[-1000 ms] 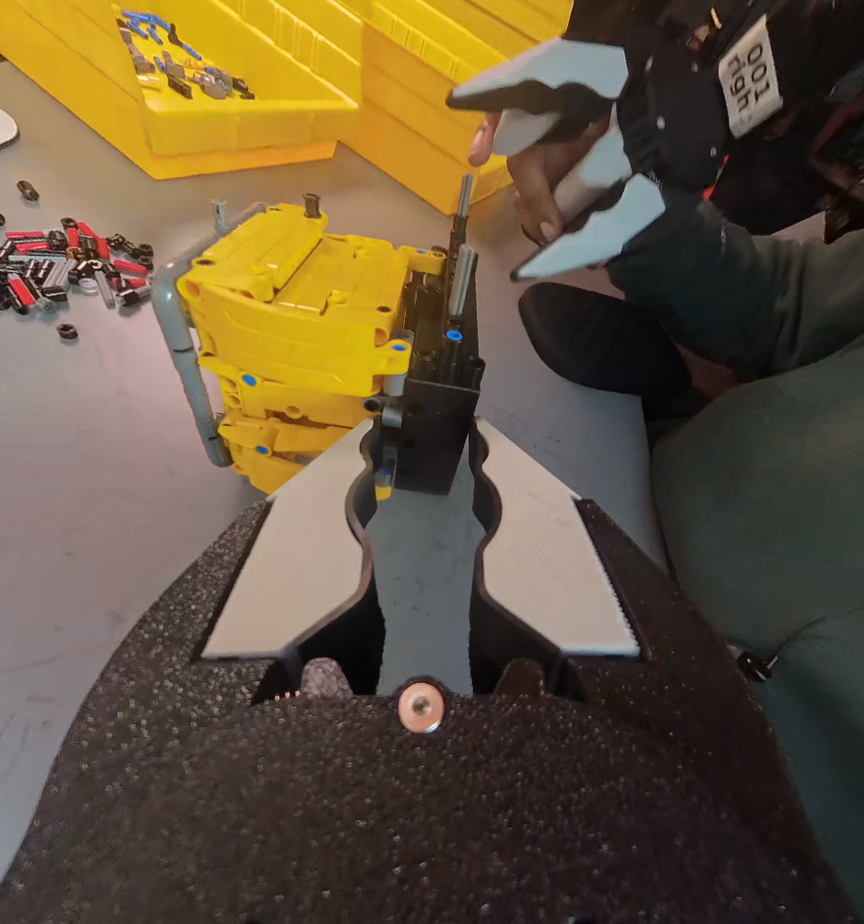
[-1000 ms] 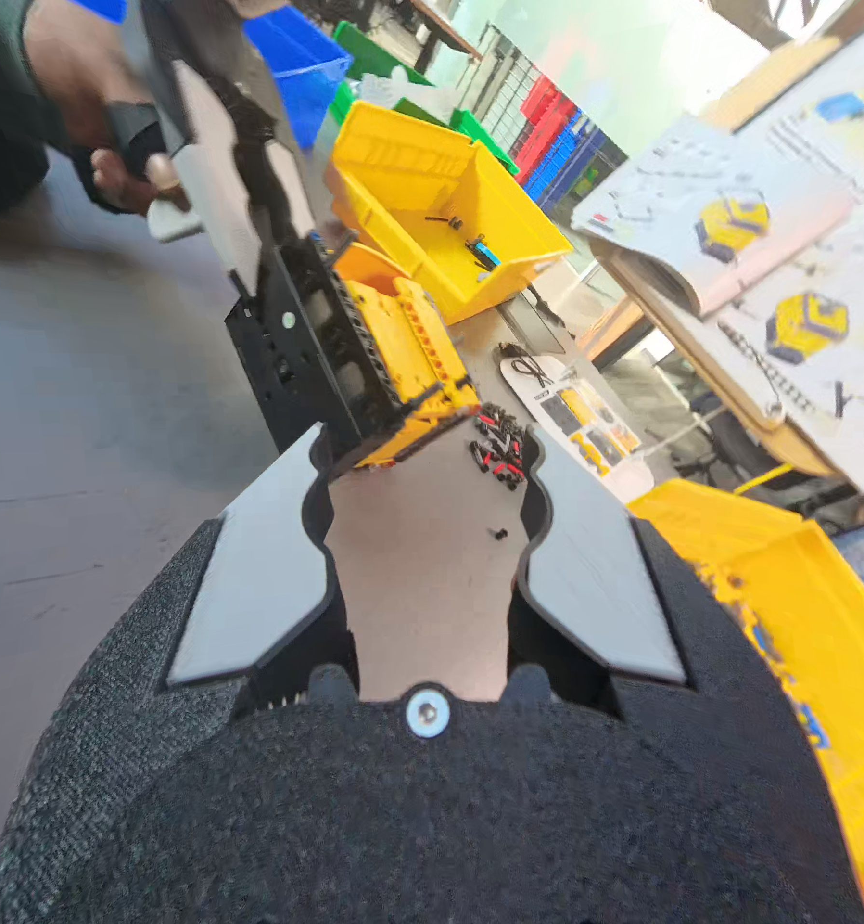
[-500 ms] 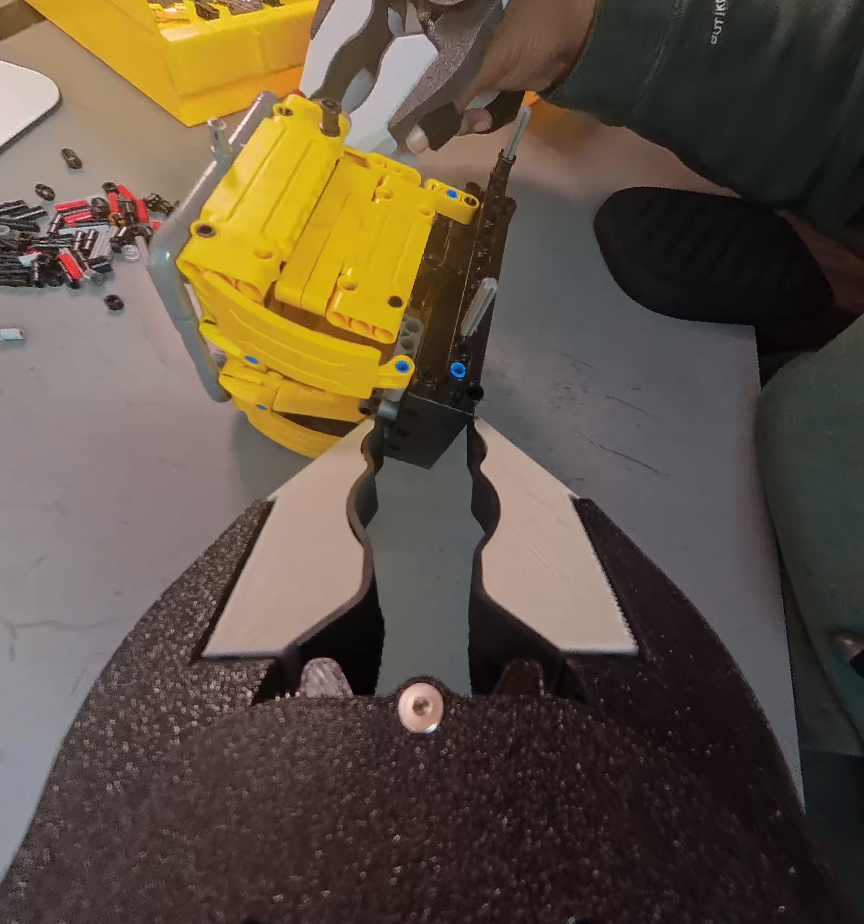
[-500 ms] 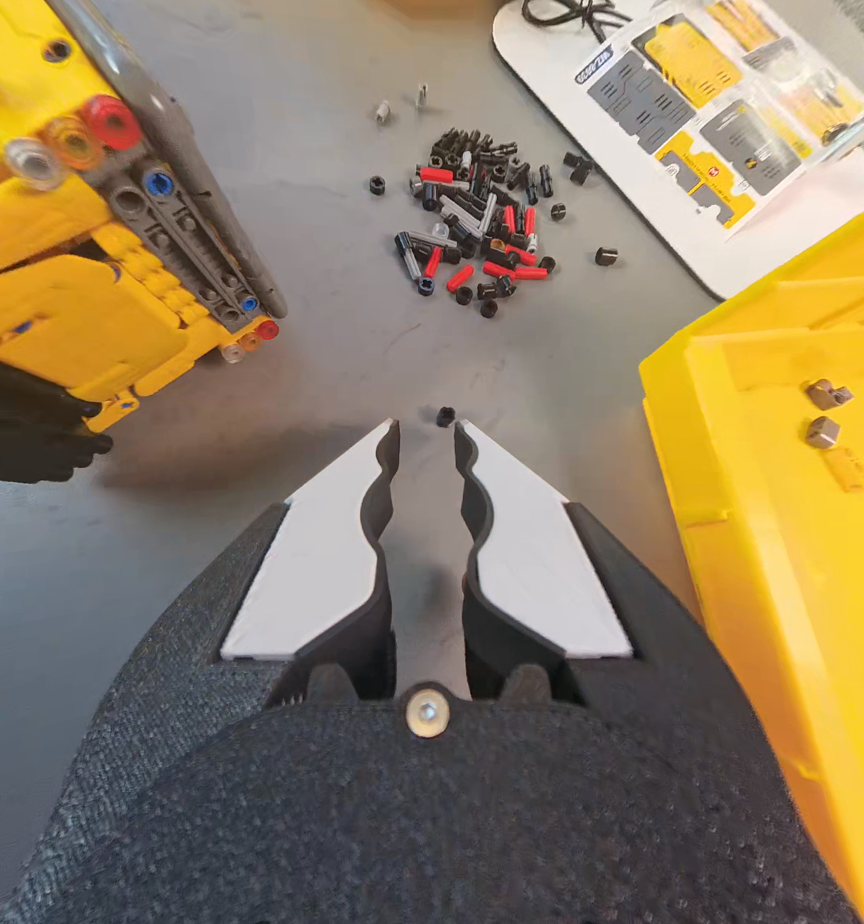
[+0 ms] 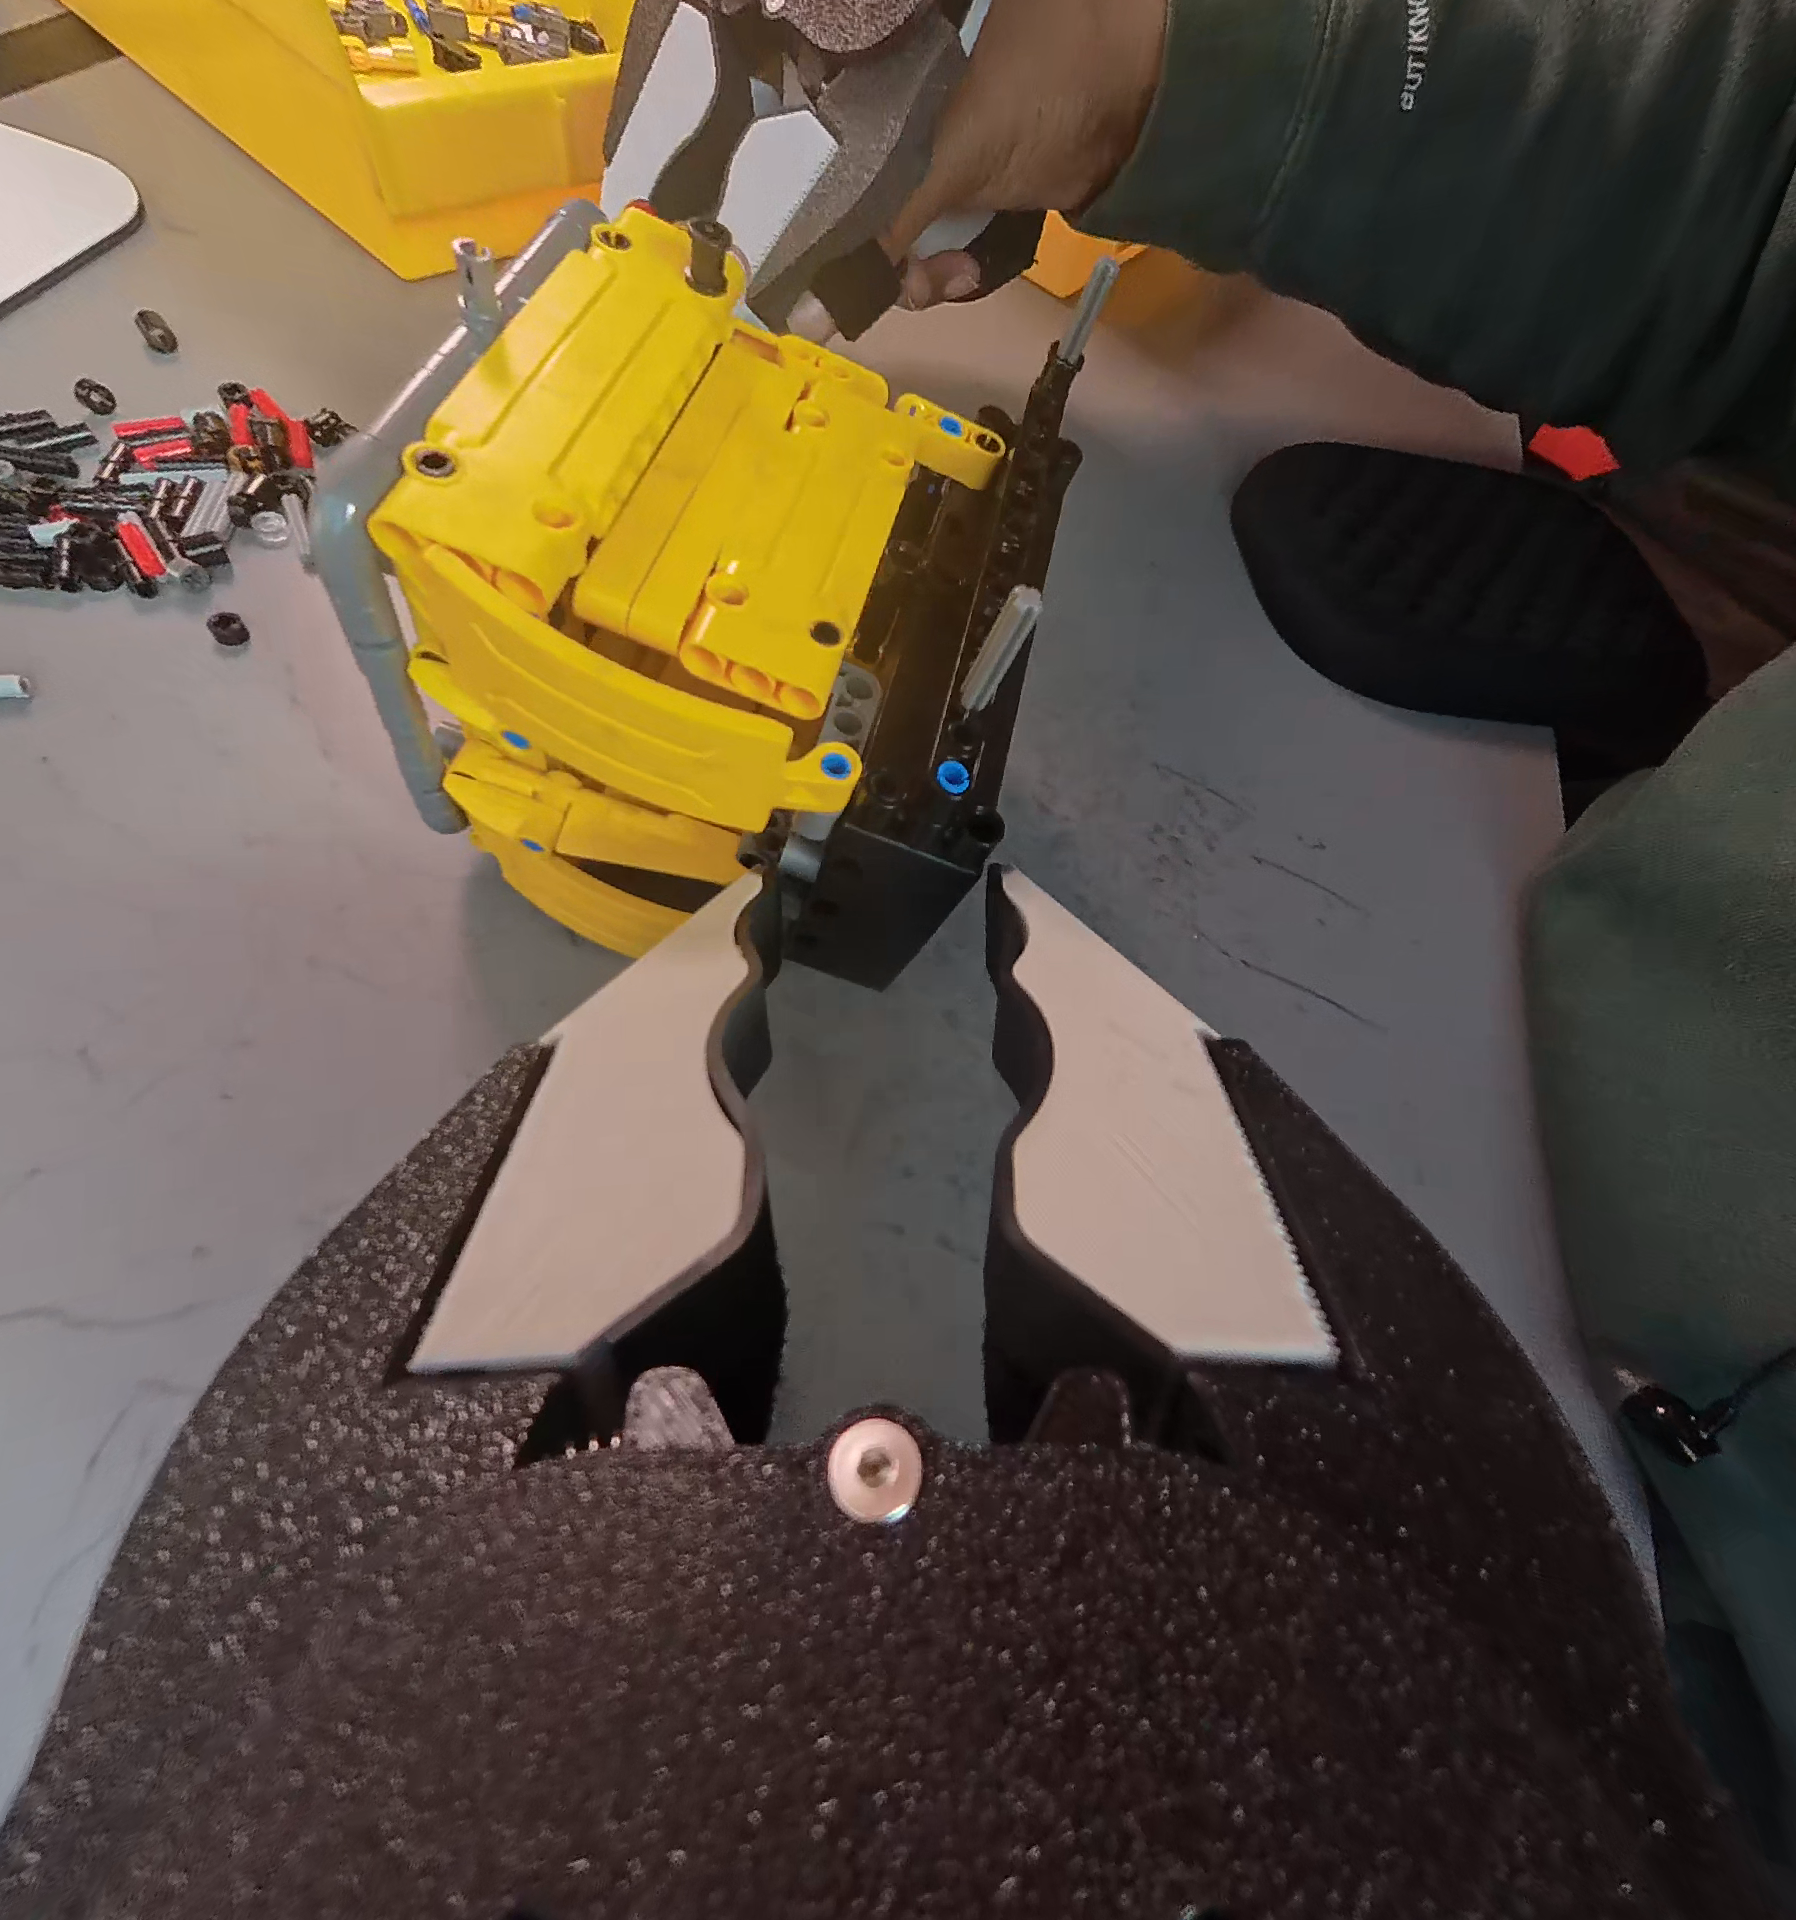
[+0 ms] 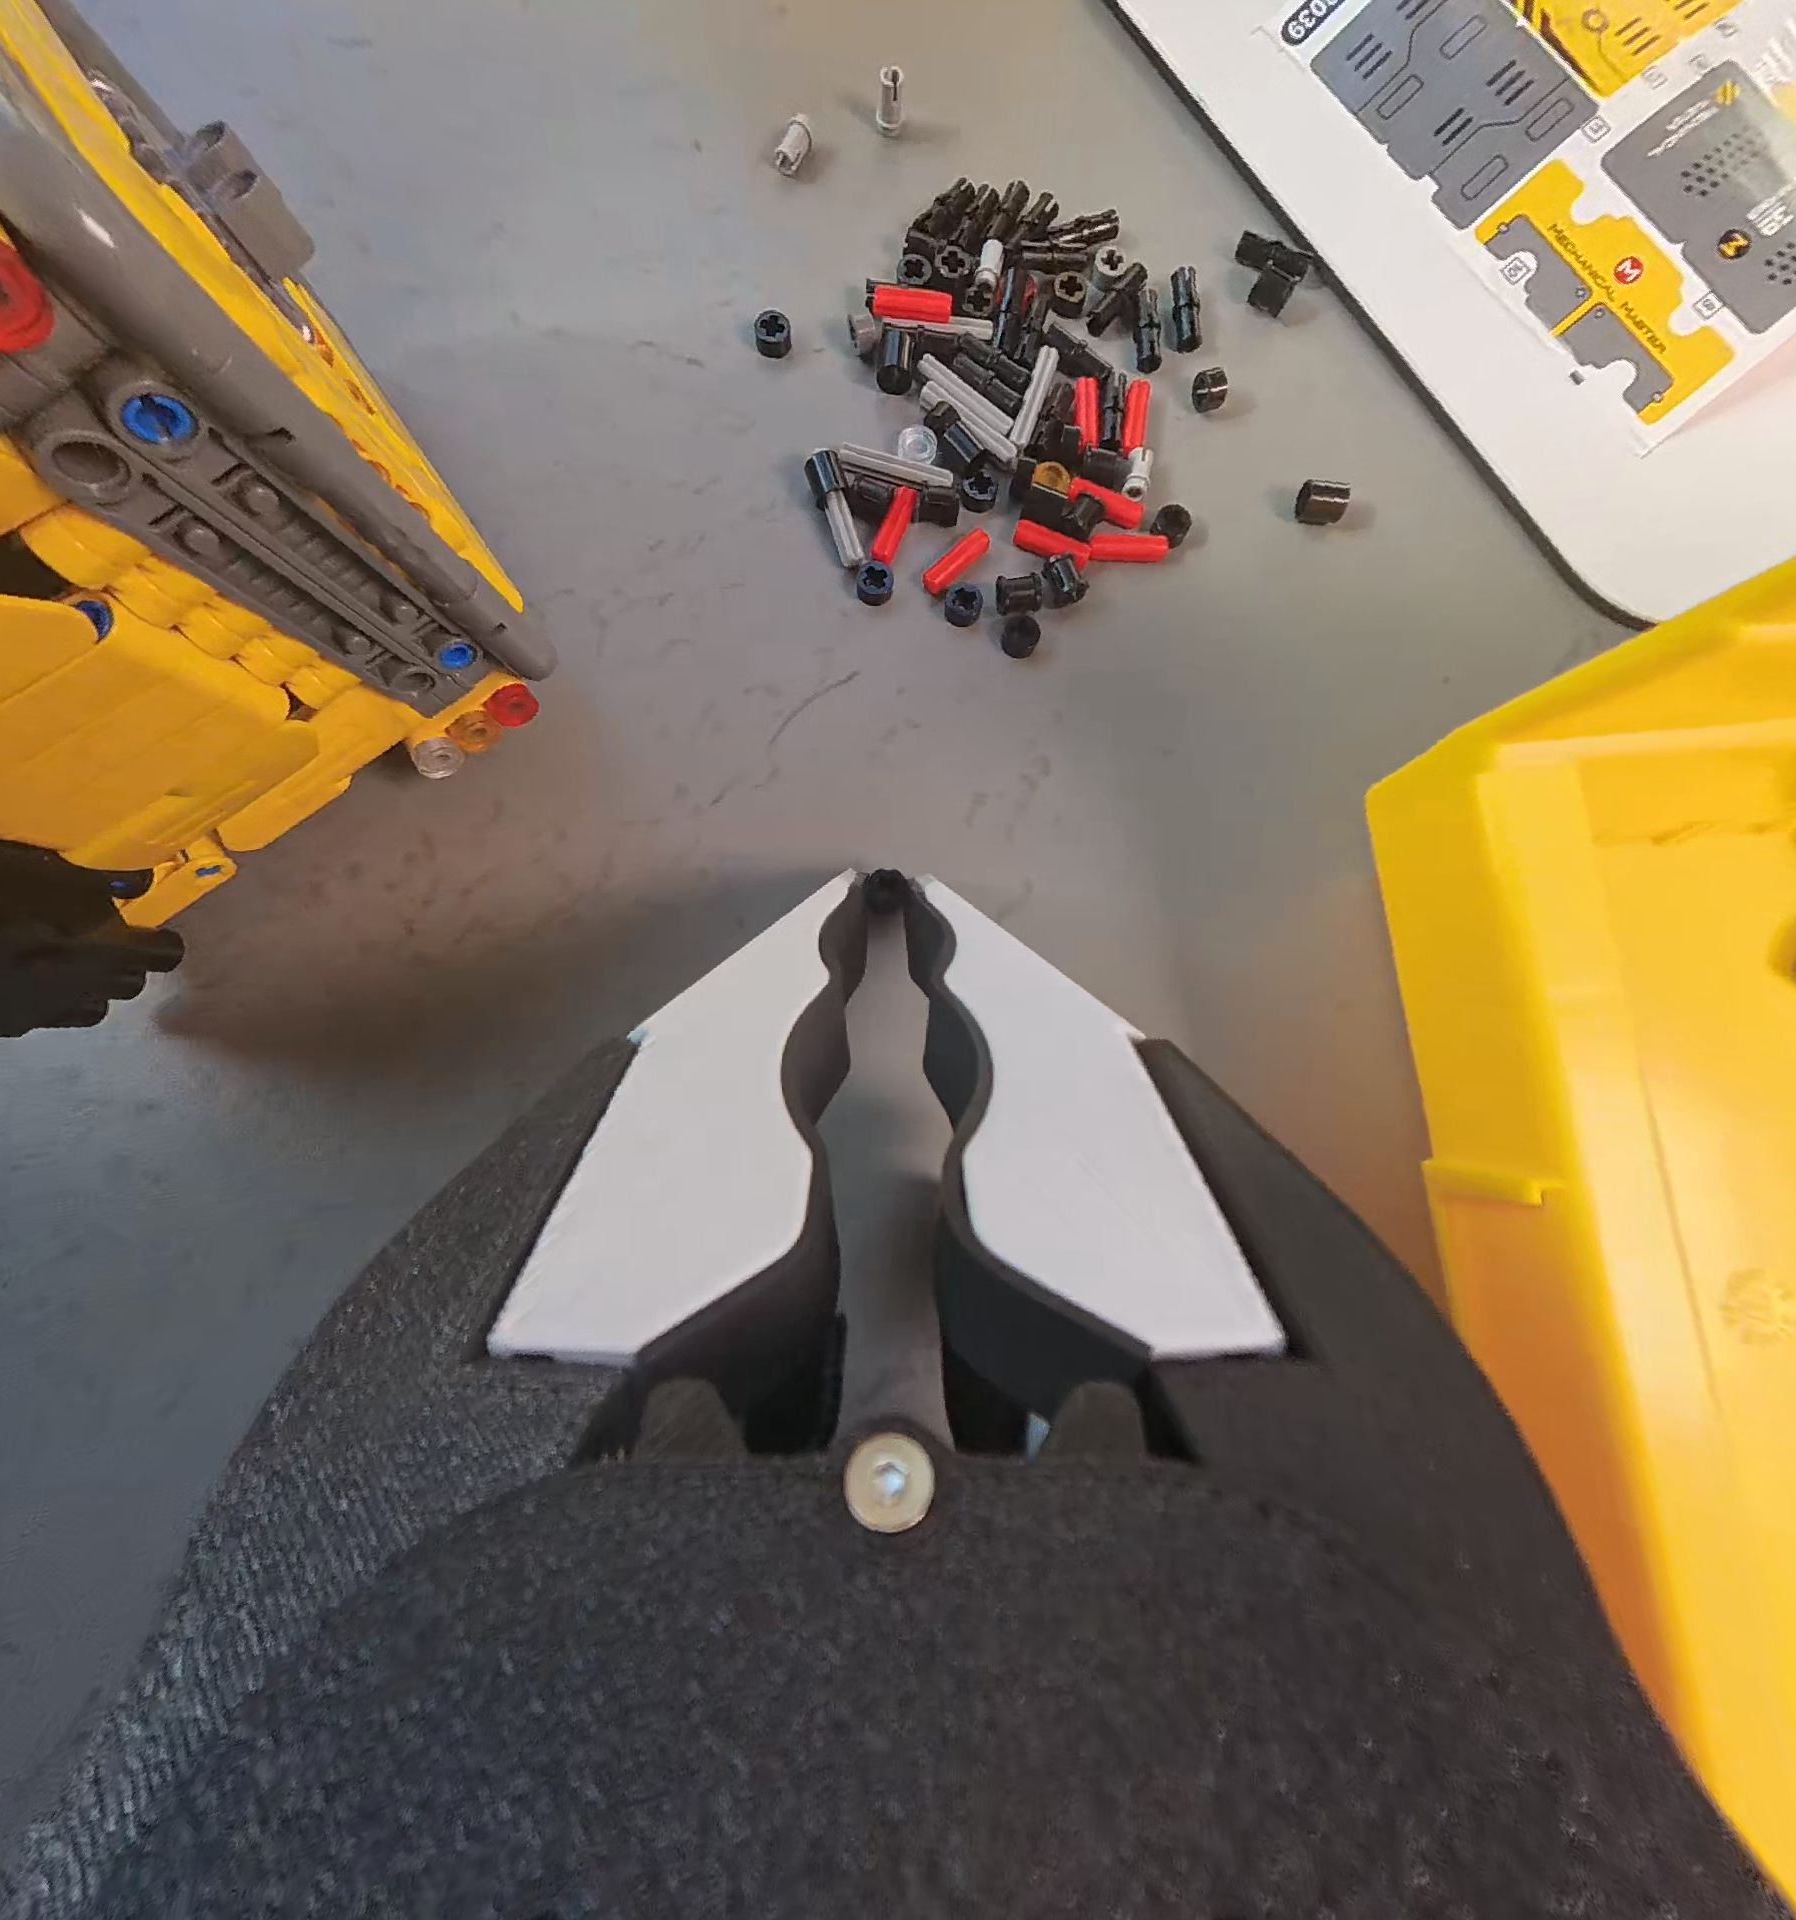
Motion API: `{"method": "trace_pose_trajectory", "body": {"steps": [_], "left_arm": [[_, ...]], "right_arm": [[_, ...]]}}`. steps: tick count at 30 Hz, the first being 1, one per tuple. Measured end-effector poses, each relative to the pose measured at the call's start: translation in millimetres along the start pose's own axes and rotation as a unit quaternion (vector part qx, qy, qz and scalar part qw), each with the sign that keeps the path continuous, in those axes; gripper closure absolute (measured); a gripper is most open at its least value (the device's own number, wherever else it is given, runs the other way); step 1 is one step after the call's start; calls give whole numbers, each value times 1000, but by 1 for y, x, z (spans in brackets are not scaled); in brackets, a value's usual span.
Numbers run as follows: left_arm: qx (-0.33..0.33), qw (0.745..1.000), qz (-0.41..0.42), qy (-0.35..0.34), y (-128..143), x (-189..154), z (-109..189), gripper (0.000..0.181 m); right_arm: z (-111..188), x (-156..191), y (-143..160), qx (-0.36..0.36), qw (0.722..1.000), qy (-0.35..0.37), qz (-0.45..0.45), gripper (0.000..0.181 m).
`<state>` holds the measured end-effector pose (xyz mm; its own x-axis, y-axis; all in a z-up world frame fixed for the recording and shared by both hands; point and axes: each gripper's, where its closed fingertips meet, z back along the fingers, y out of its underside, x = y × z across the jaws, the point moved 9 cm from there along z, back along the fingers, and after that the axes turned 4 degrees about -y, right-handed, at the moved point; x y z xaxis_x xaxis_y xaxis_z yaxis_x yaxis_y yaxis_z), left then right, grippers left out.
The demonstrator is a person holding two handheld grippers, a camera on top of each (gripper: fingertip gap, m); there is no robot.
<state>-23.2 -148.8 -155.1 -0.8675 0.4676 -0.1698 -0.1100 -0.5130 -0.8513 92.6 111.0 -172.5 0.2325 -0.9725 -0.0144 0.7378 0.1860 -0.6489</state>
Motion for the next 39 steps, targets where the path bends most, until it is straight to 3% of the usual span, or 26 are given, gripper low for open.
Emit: {"method": "trace_pose_trajectory", "body": {"steps": [3,6,12,14,18,23,27,39], "left_arm": [[-1,1000,-5,-5,0,-1,-1,145],[0,1000,-10,-7,0,-3,-2,146],[15,999,-31,5,-2,-7,0,143],[22,999,-30,25,-3,-7,7,147],[-34,998,-50,17,-13,-6,27,153],[-67,993,-92,-9,-18,-15,26,155],[-50,992,-115,-23,-16,-19,24,154],[-11,996,-81,-31,-6,-9,18,139]], "right_arm": [[10,9,-6,-37,999,-7,20,175],[37,30,-24,-118,991,-20,67,176],[83,103,-57,-206,952,-105,201,175],[82,121,-60,-190,946,-120,234,175],[72,143,-70,-154,944,-132,262,176],[62,153,-87,-111,943,-134,282,175],[56,157,-95,-78,942,-135,298,175],[48,159,-102,-41,941,-155,299,175]]}}
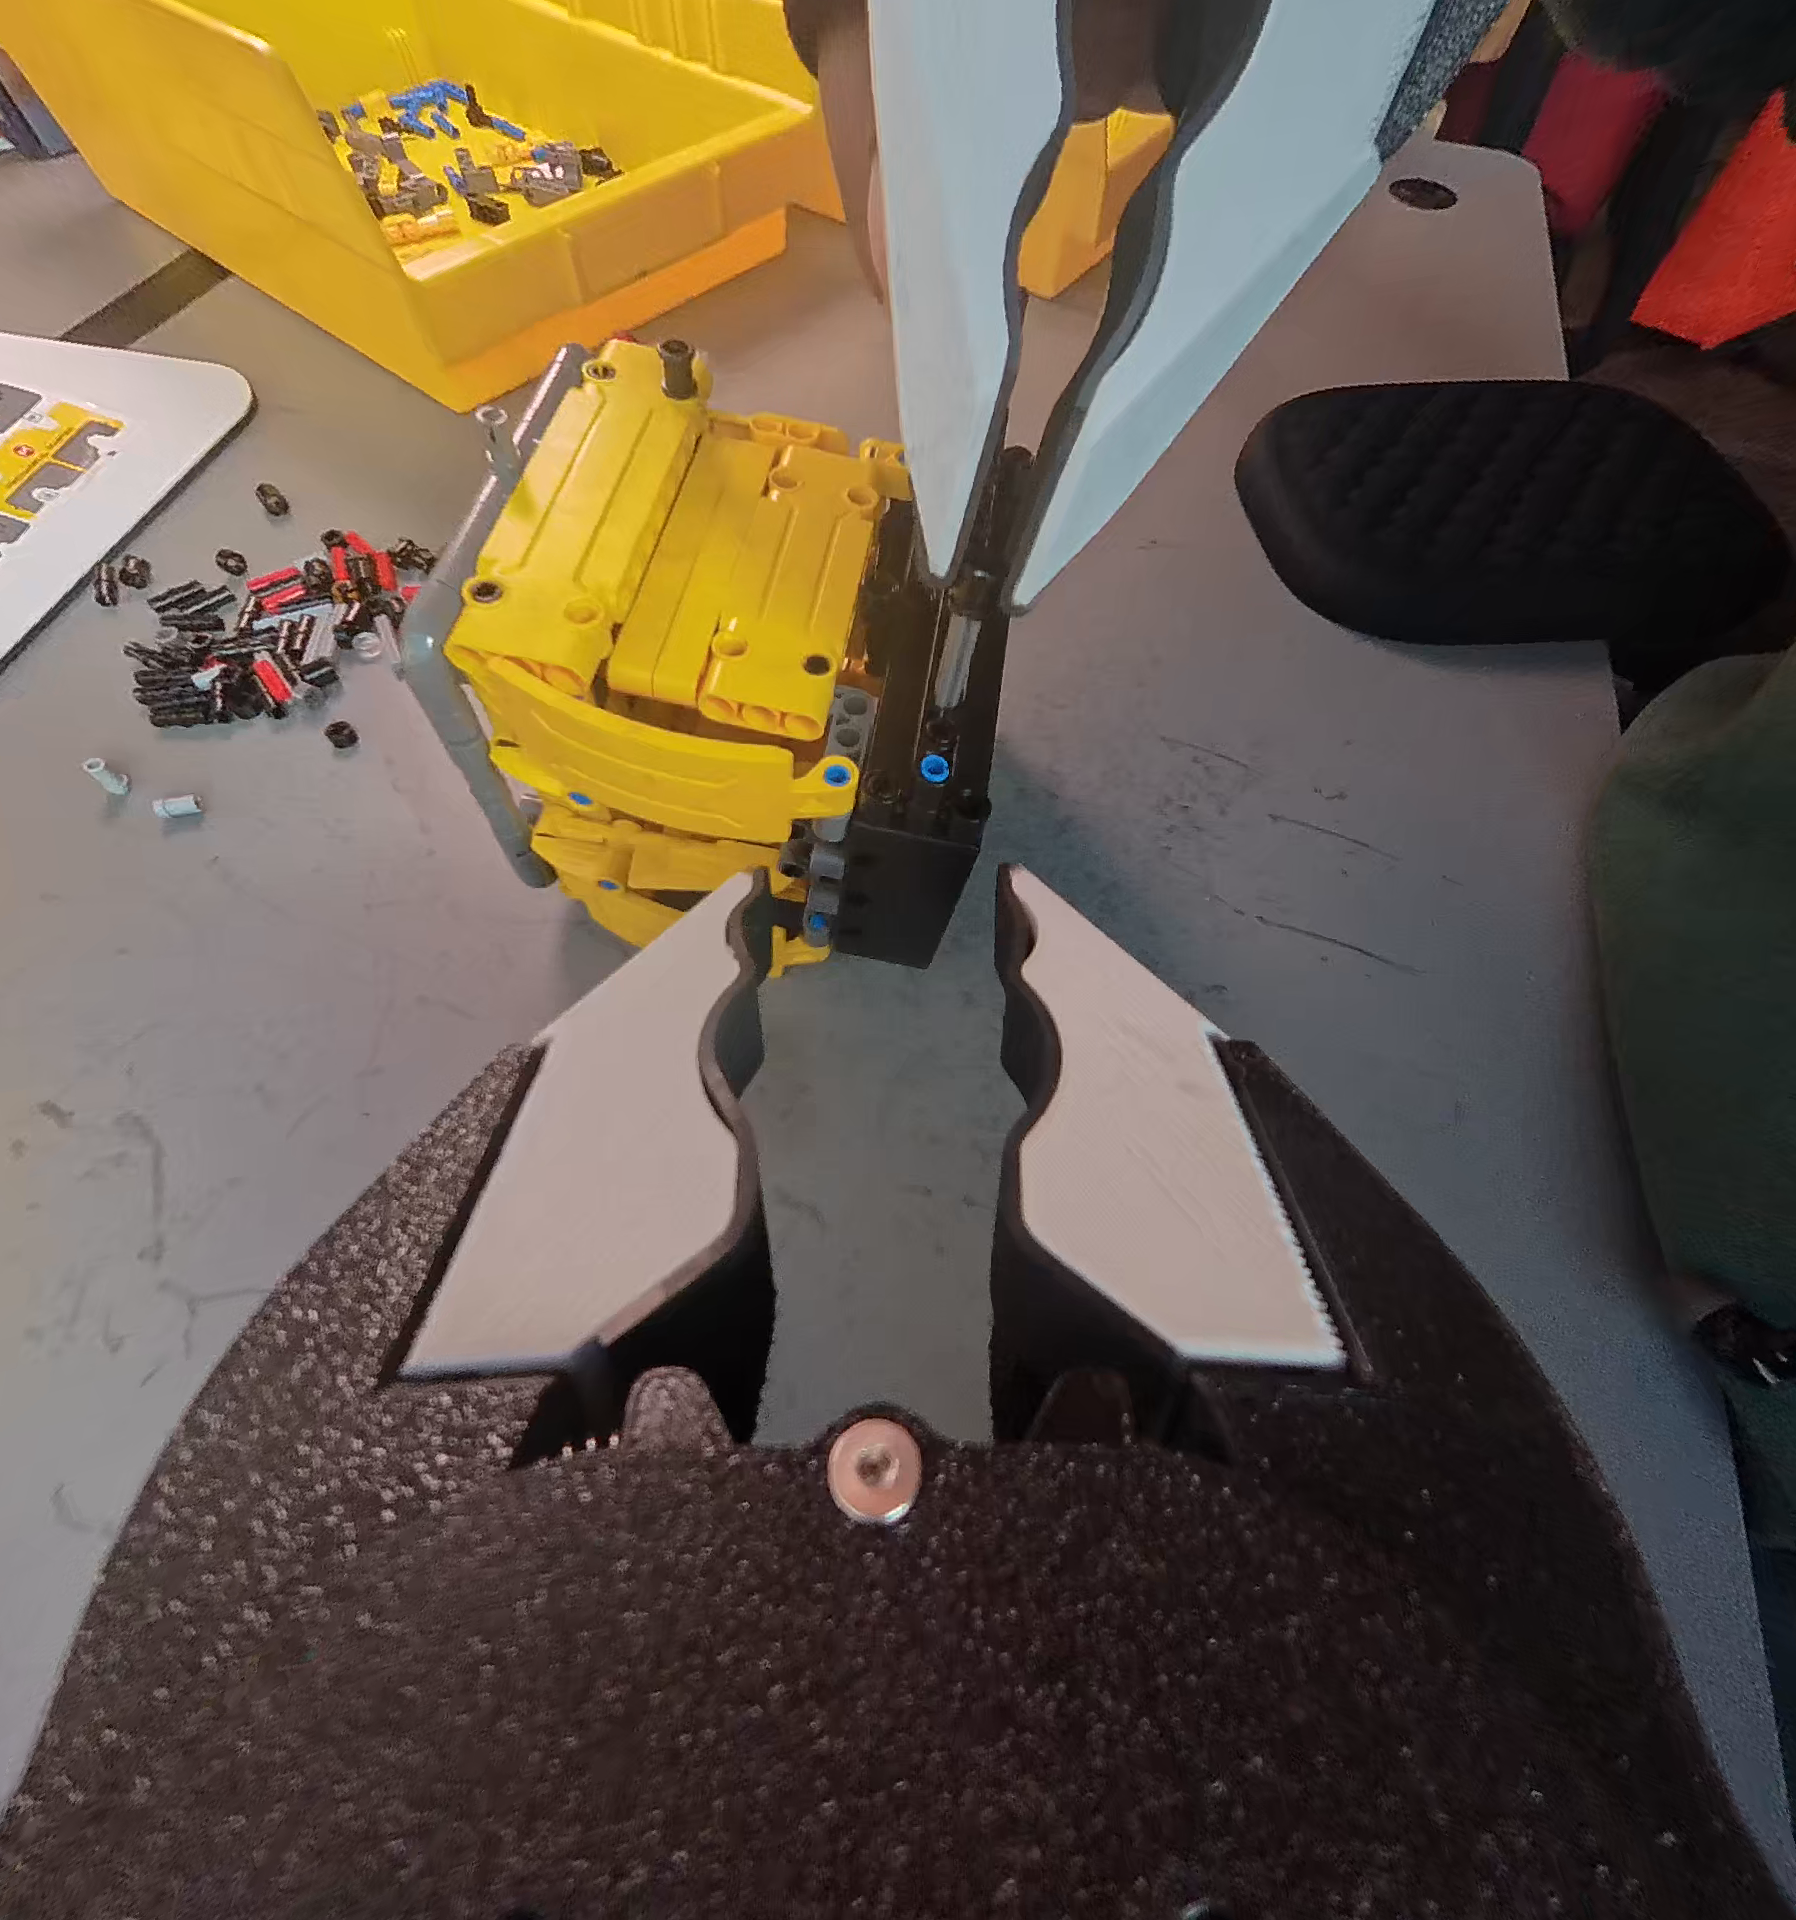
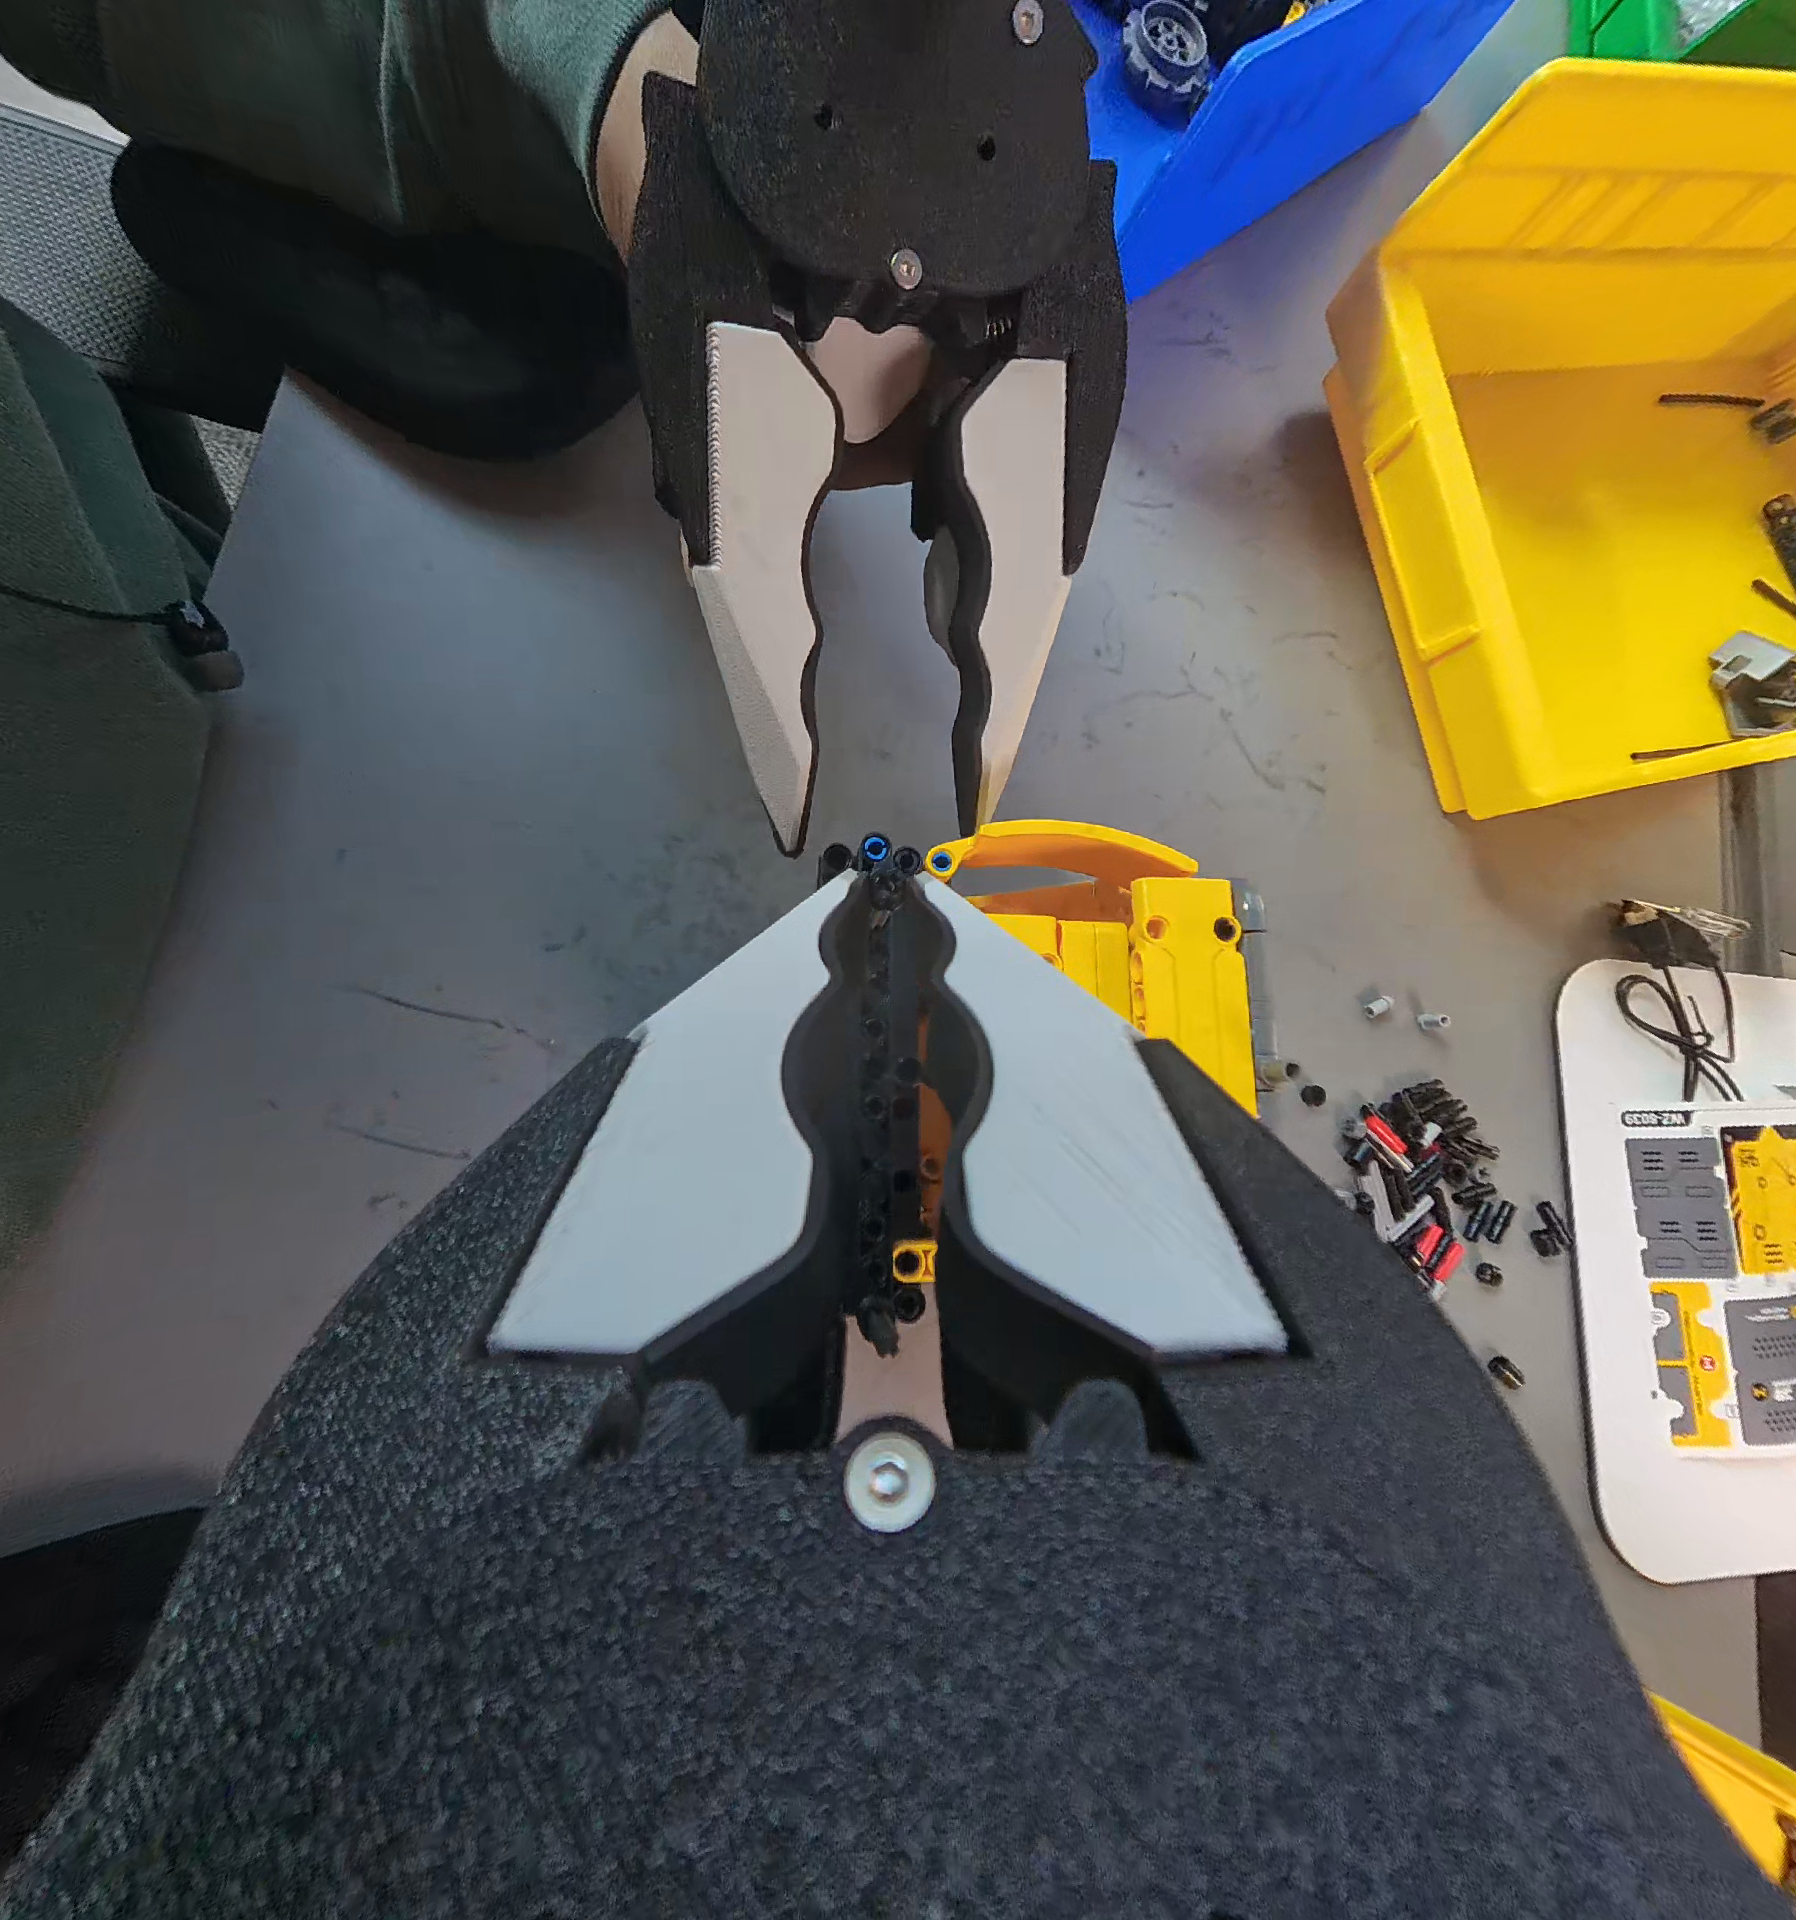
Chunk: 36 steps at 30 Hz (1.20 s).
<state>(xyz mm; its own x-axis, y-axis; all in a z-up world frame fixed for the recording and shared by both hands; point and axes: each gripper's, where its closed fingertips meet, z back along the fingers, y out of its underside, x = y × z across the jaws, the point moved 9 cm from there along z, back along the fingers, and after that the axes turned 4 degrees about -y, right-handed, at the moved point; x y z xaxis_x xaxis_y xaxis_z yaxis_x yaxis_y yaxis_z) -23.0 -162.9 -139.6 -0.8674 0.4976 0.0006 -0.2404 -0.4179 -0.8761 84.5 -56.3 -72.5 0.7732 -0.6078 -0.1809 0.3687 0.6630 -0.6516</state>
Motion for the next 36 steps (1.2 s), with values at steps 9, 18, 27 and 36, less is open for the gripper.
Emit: {"method": "trace_pose_trajectory", "body": {"steps": [9,18,27,36], "left_arm": [[4,1000,11,-1,5,-4,-17,141],[4,1000,5,-12,9,-5,-25,146],[8,1000,14,-13,8,-5,-25,147],[9,1000,20,-11,9,-5,-26,146]], "right_arm": [[0,-3,-2,19,1000,-20,7,176],[-3,-7,-7,40,997,-48,32,176],[-7,-11,2,20,997,-79,-5,176],[-17,-9,5,57,995,-77,29,177]]}}
